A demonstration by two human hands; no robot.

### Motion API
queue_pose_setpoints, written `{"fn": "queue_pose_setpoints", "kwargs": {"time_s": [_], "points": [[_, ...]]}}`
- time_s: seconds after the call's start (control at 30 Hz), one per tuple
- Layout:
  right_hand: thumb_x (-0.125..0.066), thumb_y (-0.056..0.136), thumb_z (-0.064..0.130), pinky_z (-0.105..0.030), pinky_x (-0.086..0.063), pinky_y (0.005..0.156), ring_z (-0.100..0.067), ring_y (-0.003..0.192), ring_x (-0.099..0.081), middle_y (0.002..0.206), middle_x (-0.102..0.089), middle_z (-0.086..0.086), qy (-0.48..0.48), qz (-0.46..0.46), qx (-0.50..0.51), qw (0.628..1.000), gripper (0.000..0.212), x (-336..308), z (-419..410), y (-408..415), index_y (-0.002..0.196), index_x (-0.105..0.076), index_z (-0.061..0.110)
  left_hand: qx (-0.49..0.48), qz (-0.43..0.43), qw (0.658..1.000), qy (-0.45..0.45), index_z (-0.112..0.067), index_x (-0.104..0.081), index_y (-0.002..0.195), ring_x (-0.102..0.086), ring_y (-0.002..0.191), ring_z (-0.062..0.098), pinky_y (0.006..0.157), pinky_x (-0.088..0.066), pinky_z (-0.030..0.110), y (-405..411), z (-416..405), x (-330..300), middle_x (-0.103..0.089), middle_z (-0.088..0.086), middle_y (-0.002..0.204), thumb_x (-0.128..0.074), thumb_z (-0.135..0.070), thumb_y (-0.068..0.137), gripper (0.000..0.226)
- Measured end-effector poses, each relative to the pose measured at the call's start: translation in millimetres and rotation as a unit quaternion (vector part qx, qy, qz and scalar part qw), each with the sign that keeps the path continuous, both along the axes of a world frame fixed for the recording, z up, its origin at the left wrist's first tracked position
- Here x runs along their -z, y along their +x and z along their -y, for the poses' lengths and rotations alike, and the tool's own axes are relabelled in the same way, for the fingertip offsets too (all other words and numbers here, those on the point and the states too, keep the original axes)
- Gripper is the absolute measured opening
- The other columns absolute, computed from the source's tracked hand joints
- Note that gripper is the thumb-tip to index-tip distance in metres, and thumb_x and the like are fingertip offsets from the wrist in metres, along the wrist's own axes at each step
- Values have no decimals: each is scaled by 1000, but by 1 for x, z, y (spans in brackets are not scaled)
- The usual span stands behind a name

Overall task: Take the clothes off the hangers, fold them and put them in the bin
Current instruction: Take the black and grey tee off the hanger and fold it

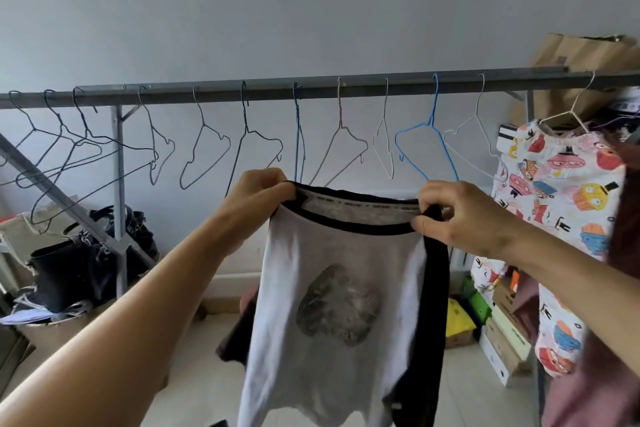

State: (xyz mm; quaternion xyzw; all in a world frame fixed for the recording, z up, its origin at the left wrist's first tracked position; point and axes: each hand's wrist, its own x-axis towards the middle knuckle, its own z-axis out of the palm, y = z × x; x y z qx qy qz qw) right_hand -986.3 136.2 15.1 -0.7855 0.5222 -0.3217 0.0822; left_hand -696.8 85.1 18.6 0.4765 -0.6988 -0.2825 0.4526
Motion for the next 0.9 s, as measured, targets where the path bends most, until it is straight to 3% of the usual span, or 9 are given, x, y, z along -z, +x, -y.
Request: {"fn": "queue_pose_setpoints", "kwargs": {"time_s": [0.1, 0.23, 0.3, 0.4, 0.5, 0.6, 0.77, 0.83, 0.9], "points": [[-64, 87, 1, -17, -28, 49, -11, 51, -32, 53, -36, 8, 39, 156, -39, 986, 30, 1, 1, -2, 64, -47, 11, 103, -96, 988, 60, -16, -49, 61, -35, 58, 16, 54, -21, 31, 3, -8, 2, -37, 2, 60, -57, -19, 74, 15], [-58, 94, 8, -18, -26, 50, -11, 55, -29, 59, -33, 3, 36, 249, -77, 965, 29, 1, 6, -5, 69, -44, 10, 135, -121, 978, 101, -22, -52, 58, -45, 56, 15, 51, -31, 27, 2, -17, 8, -48, -1, 59, -66, -26, 71, 20], [-56, 96, 12, -20, -27, 52, -12, 58, -30, 64, -34, -1, 22, 266, -76, 961, 26, 0, 7, -7, 73, -44, 9, 170, -112, 970, 134, -15, -65, 73, -62, 67, 20, 59, -46, 26, 8, -19, 8, -65, 4, 73, -70, -44, 74, 29], [-53, 97, 14, -13, -33, 51, -4, 56, -37, 60, -41, 8, 5, 281, -67, 957, 22, -3, 7, -6, 77, -46, 12, 193, -145, 942, 234, -3, -70, 112, -70, 94, 30, 84, -54, 35, 21, -14, 8, -72, 17, 106, -42, -59, 93, 65], [-55, 92, 20, -14, -39, 49, -6, 55, -46, 62, -47, 5, 93, 433, -131, 887, 19, -8, 5, -1, 75, -47, 18, 177, -214, 918, 283, -1, -73, 93, -68, 69, 20, 63, -55, 25, 23, -14, 11, -72, 13, 85, -45, -31, 96, 41], [-56, 87, 27, -18, -41, 52, -9, 58, -48, 66, -49, 2, 159, 470, -149, 855, 17, -13, 3, -4, 75, -49, 18, 196, -173, 935, 238, 3, -66, 99, -65, 68, 16, 58, -53, 21, 25, -16, 16, -66, 10, 83, -63, -17, 87, 23], [-56, 96, 22, -16, -35, 54, 0, 51, -40, 57, -42, 13, 44, 108, -25, 993, 20, -15, 6, -10, 80, -46, 13, 106, -161, 978, 85, -12, -63, 77, -54, 63, 9, 56, -44, 17, 21, -17, 14, -58, -1, 68, -53, -6, 95, 22], [-57, 94, 26, -18, -32, 51, -3, 49, -35, 59, -37, 9, 42, 141, -39, 988, 21, -10, 6, -7, 80, -46, 15, 75, -150, 986, 16, -14, -58, 77, -47, 58, 7, 51, -38, 17, 15, -21, 11, -52, -4, 63, -45, -3, 98, 27], [-57, 89, 32, -25, -27, 48, -10, 53, -33, 60, -37, 3, 88, 307, -90, 943, 20, -7, 3, -4, 77, -48, 19, 59, -139, 988, -17, -14, -55, 79, -43, 58, 7, 50, -33, 19, 14, -25, 6, -49, -5, 63, -42, -4, 99, 27]]}}
